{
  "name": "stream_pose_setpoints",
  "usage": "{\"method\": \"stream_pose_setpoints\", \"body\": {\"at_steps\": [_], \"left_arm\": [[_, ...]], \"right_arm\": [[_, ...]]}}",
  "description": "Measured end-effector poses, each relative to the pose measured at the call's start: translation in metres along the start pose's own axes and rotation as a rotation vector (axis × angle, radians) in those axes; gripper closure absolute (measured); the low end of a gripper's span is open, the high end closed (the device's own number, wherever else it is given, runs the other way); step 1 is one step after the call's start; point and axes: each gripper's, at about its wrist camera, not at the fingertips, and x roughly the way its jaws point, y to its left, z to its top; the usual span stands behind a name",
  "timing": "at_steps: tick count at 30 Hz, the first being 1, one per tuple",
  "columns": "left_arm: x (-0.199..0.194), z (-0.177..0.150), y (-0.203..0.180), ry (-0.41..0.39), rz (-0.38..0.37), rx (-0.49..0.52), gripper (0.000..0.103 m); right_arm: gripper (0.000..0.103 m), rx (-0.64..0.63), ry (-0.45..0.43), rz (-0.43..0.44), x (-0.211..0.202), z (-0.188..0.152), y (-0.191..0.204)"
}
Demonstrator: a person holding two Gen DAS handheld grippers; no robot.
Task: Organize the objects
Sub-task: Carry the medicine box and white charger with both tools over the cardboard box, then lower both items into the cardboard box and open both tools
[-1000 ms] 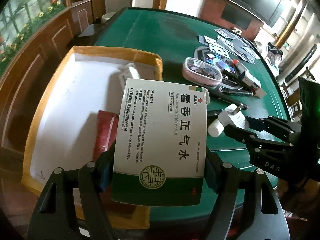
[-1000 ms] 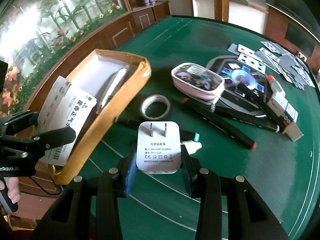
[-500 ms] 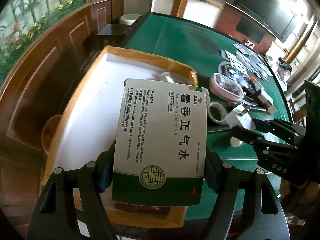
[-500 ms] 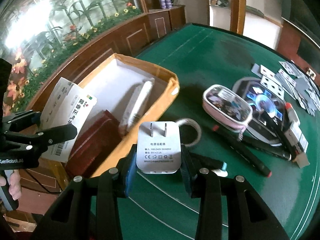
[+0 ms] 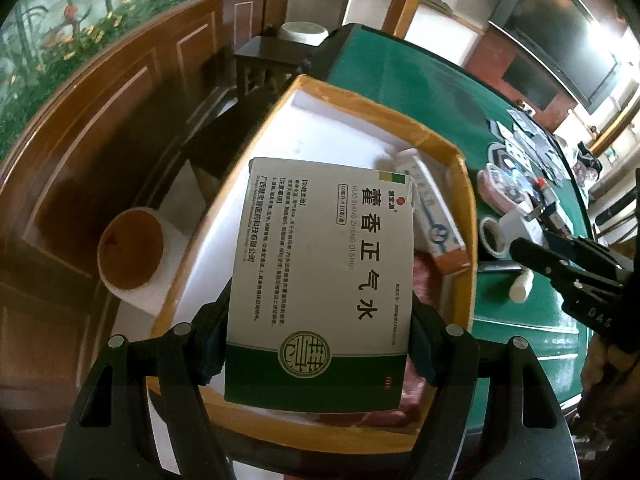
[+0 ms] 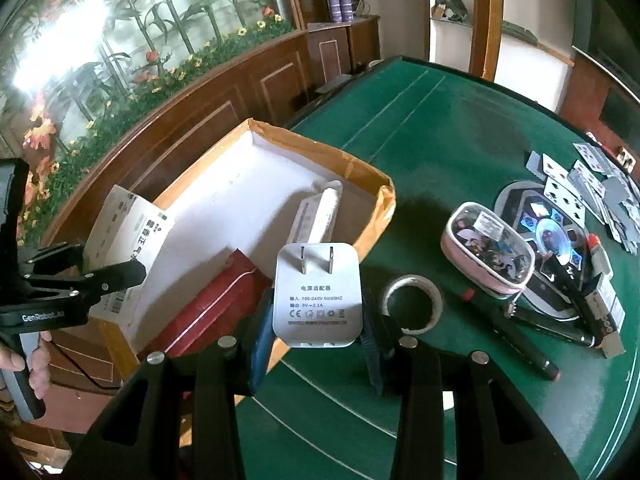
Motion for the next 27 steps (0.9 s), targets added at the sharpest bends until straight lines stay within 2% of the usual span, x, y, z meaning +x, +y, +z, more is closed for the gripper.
{"method": "stream_pose_setpoints", "body": {"at_steps": [7, 18, 27], "left_arm": [[0.009, -0.010, 0.021, 0.035, 0.002, -0.013, 0.030], [0.028, -0.031, 0.021, 0.106, -0.007, 0.031, 0.030], [0.038, -0.037, 0.010, 0.140, -0.005, 0.075, 0.030]], "right_arm": [[0.064, -0.015, 0.014, 0.026, 0.015, 0.011, 0.022], [0.064, -0.078, 0.028, 0.026, 0.064, 0.040, 0.065], [0.064, -0.031, 0.047, 0.026, 0.104, 0.062, 0.060]]}}
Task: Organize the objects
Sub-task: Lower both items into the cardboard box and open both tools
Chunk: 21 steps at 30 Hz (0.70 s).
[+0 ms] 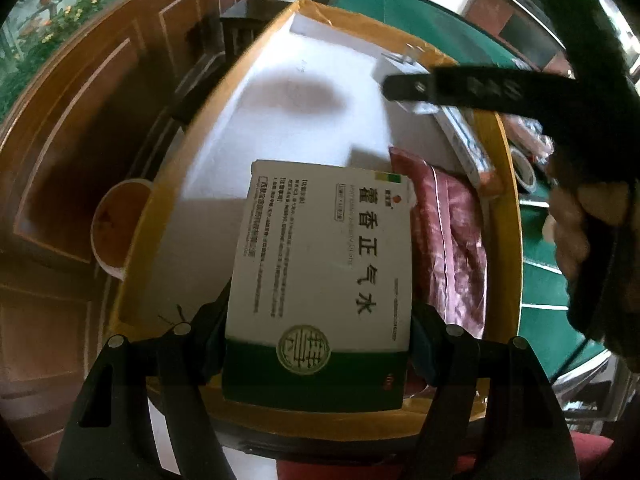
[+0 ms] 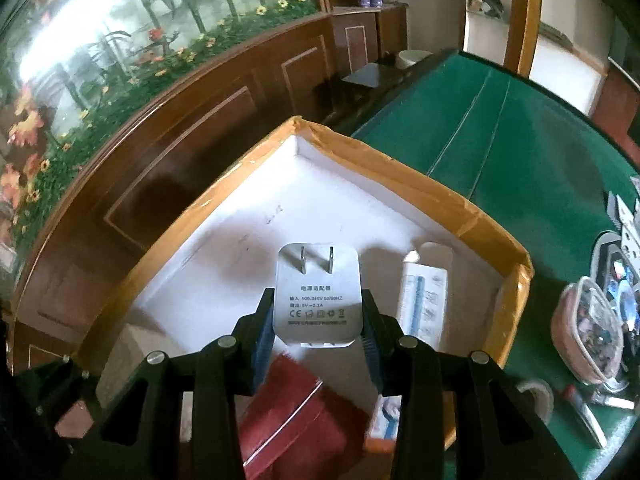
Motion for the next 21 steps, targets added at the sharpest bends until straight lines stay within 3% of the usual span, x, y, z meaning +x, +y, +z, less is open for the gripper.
{"method": "stream_pose_setpoints", "body": {"at_steps": [5, 11, 21], "left_arm": [[0.000, -0.004, -0.008, 0.004, 0.011, 0.053, 0.030], [-0.002, -0.005, -0.007, 0.014, -0.015, 0.049, 0.030], [0.002, -0.003, -0.012, 0.025, 0.004, 0.077, 0.029]], "right_arm": [[0.064, -0.006, 0.025, -0.017, 0.014, -0.008, -0.005], [0.064, -0.031, 0.026, -0.066, 0.013, -0.025, -0.010], [0.064, -0.041, 0.024, -0.078, 0.010, -0.029, -0.009]]}}
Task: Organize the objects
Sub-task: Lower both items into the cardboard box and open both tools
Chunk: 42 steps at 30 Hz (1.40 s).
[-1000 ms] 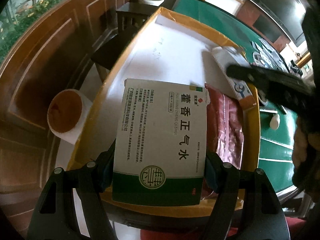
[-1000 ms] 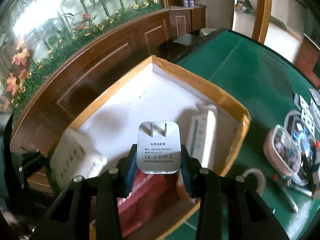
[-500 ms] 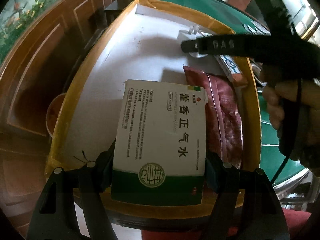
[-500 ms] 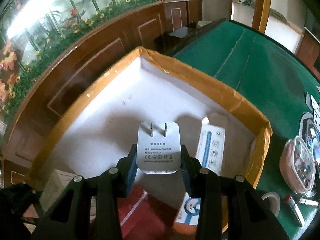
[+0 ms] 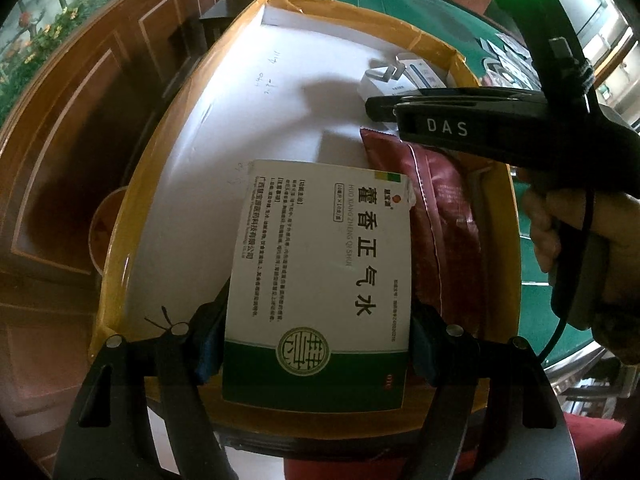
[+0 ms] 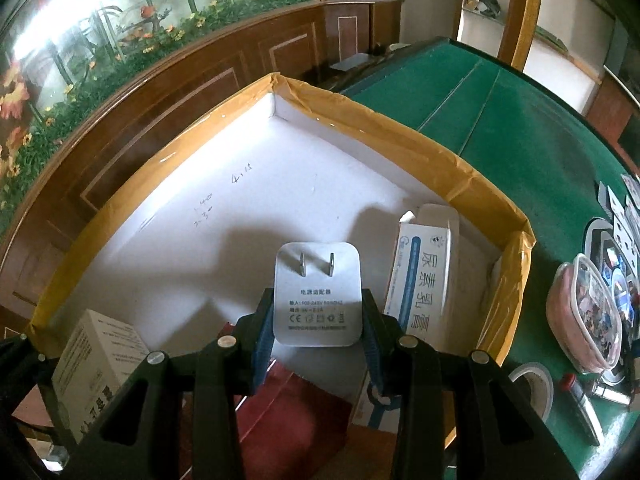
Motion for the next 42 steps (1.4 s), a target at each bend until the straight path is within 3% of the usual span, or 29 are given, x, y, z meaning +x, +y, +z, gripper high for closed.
{"method": "stream_pose_setpoints", "body": {"at_steps": [10, 20, 26, 33, 42], "left_arm": [[-0.003, -0.004, 0.000, 0.006, -0.021, -0.043, 0.027], [-0.017, -0.004, -0.006, -0.015, -0.013, -0.073, 0.024], [-0.038, 0.002, -0.011, -0.052, -0.019, -0.084, 0.024], [-0.059, 0.015, -0.036, -0.105, -0.041, -0.060, 0.020], [-0.068, 0.040, -0.097, -0.144, -0.081, 0.042, 0.014]], "right_arm": [[0.063, 0.007, -0.001, -0.001, -0.004, -0.001, 0.005], [0.032, -0.008, -0.066, 0.034, -0.034, 0.000, 0.012], [0.024, 0.016, -0.128, 0.060, -0.067, -0.001, 0.003], [0.020, 0.084, -0.175, 0.019, -0.105, -0.035, -0.045], [0.019, 0.284, -0.101, -0.103, -0.129, -0.123, -0.141]]}}
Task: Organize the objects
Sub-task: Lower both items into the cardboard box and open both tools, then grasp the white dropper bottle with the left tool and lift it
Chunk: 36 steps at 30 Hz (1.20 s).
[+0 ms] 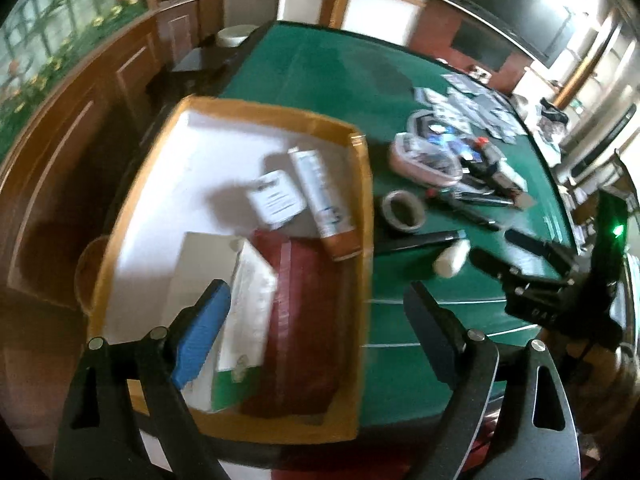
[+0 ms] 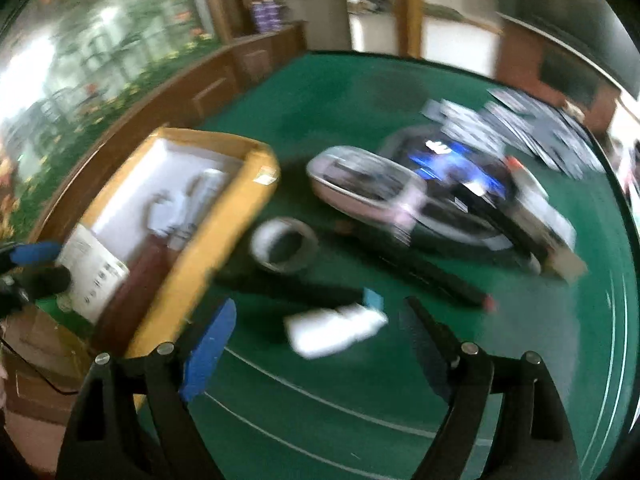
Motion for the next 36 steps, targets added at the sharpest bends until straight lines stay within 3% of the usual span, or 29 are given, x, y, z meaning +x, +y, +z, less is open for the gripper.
{"method": "stream_pose_setpoints", "body": {"at_steps": [6, 13, 18, 21, 24, 26, 27, 29, 31, 36], "left_arm": [[0.027, 0.012, -0.054, 0.050, -0.058, 0.109, 0.014], [0.077, 0.011, -0.110, 0.138, -0.109, 0.210, 0.014], [0.114, 0.011, -0.139, 0.176, -0.094, 0.287, 0.016], [0.126, 0.011, -0.149, 0.186, -0.091, 0.327, 0.021], [0.141, 0.011, -0.159, 0.203, -0.074, 0.364, 0.036], [0.150, 0.010, -0.163, 0.220, -0.054, 0.376, 0.059], [0.154, 0.009, -0.164, 0.229, -0.039, 0.380, 0.060], [0.155, 0.009, -0.168, 0.218, -0.032, 0.386, 0.072], [0.155, 0.009, -0.168, 0.213, -0.027, 0.384, 0.077], [0.151, 0.002, -0.162, 0.214, -0.021, 0.367, 0.077]], "right_arm": [[0.018, 0.091, 0.001, -0.043, -0.017, -0.016, -0.049], [0.018, 0.127, -0.003, -0.053, -0.033, -0.031, -0.072], [0.018, 0.127, 0.008, -0.056, -0.038, -0.039, -0.078], [0.018, 0.114, 0.012, -0.060, -0.041, -0.043, -0.081], [0.018, 0.102, 0.018, -0.065, -0.043, -0.046, -0.084], [0.018, 0.095, 0.023, -0.068, -0.043, -0.047, -0.087], [0.018, 0.092, 0.025, -0.070, -0.044, -0.047, -0.088], [0.018, 0.087, 0.027, -0.077, -0.044, -0.047, -0.091], [0.018, 0.081, 0.024, -0.076, -0.045, -0.045, -0.092], [0.018, 0.046, 0.013, -0.084, -0.043, -0.039, -0.091]]}}
